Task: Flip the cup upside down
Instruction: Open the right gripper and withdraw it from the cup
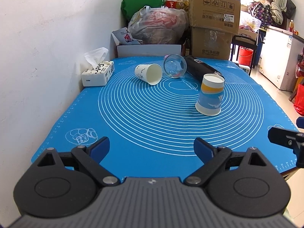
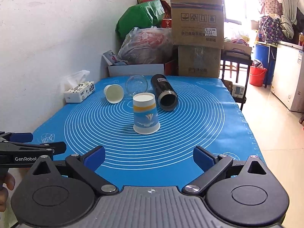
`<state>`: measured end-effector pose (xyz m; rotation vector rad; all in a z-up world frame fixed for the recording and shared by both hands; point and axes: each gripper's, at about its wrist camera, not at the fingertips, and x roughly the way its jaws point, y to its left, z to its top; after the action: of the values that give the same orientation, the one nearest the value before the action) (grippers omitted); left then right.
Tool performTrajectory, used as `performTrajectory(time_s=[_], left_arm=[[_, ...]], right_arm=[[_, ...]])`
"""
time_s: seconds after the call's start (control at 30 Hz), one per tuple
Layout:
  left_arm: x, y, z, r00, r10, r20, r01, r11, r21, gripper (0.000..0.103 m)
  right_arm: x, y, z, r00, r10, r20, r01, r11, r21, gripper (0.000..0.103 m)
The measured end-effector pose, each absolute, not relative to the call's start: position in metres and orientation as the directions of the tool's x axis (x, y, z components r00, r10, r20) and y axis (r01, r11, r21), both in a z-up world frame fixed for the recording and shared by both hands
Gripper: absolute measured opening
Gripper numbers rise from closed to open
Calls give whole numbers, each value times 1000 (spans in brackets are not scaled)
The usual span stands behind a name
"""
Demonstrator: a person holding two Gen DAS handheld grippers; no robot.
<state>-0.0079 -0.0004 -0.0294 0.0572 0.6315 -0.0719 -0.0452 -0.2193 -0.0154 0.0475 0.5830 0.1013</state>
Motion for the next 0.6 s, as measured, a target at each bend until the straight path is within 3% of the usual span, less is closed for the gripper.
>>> performTrajectory(time_s=[0.6], left_arm=[[-16,4,-26,812,-45,-582,75,997,28,94]], right_arm=[[-59,-216,-12,841,119,-528,-97,993,70,100]])
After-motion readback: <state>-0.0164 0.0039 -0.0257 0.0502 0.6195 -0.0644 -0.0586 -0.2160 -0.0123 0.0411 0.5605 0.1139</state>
